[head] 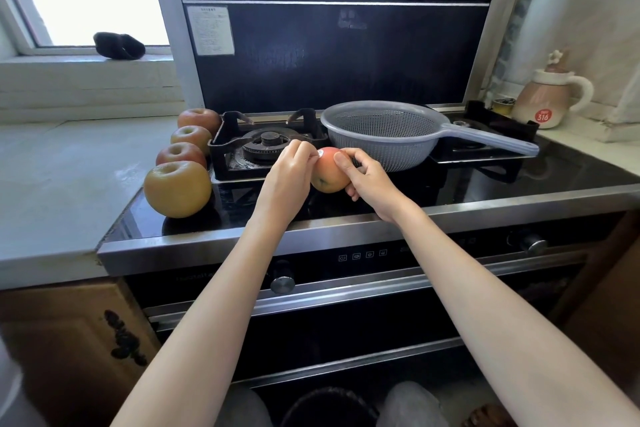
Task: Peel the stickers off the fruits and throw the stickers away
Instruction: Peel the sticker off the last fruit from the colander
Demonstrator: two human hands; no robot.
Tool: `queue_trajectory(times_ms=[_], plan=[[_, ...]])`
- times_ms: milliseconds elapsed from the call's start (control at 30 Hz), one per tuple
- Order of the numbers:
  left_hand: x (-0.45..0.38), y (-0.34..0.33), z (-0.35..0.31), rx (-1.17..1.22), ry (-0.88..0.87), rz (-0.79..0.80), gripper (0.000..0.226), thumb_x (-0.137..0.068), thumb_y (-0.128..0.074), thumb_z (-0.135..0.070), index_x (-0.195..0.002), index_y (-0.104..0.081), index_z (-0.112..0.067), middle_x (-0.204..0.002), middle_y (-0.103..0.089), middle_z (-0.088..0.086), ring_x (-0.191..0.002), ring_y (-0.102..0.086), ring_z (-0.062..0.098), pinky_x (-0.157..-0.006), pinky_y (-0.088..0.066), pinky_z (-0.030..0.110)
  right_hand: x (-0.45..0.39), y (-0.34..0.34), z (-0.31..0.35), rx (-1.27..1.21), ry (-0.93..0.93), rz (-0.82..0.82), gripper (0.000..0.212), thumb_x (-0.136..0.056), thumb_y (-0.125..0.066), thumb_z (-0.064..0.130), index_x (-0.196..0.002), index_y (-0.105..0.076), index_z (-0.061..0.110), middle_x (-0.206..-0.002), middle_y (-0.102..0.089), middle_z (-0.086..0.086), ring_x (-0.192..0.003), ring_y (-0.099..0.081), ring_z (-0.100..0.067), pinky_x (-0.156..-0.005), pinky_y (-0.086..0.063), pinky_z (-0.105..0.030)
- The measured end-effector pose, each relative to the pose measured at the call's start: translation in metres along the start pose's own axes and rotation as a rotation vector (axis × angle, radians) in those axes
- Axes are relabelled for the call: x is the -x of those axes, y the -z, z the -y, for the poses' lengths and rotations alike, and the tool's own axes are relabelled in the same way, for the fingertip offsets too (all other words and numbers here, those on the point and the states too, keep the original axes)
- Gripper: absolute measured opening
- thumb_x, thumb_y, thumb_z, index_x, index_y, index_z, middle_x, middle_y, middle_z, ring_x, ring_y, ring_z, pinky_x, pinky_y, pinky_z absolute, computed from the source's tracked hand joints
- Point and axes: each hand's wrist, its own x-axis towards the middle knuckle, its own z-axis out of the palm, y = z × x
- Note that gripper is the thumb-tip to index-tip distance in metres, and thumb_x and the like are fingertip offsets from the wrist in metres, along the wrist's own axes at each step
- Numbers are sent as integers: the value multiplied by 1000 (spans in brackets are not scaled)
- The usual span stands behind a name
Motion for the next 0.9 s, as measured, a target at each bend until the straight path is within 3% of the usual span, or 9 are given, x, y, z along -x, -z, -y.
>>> queue_trajectory(times_ms=[333, 533, 767, 900], plan=[[-1, -5, 1, -40, 1, 17, 16, -100, -41, -6, -98, -52, 5, -98, -53, 18, -88, -51, 28, -75, -46, 40, 0, 0, 0, 10, -4, 3, 29, -96, -52, 45, -117, -55, 26, -72, -56, -2, -52, -50, -5, -50, -45, -17], [-1, -6, 7, 42, -2, 12, 13, -99, -42, -4, -100, -53, 3, -100, -53, 15, -88, -51, 24, -76, -41, 28, 0, 0, 0, 17, -9, 3, 28, -97, -51, 44, -117, -54, 26, -72, -56, -2, -52, -50, -5, -50, -45, -17], [-1, -7, 15, 231, 50, 7, 7, -95, -53, -6, -97, -58, -2, -98, -53, 6, -90, -54, 19, -76, -47, 28, -1, 0, 0, 10, -11, 13, 27, -97, -50, 43, -118, -55, 26, -72, -55, -3, -51, -50, -5, -48, -44, -17], [-1, -6, 15, 209, 28, -17, 9, -97, -52, -8, -95, -58, -2, -94, -53, 6, -83, -53, 19, -74, -47, 32, -1, 0, -1, 12, -10, 20, 28, -97, -51, 44, -119, -56, 28, -74, -55, -4, -51, -49, -4, -49, -44, -17]])
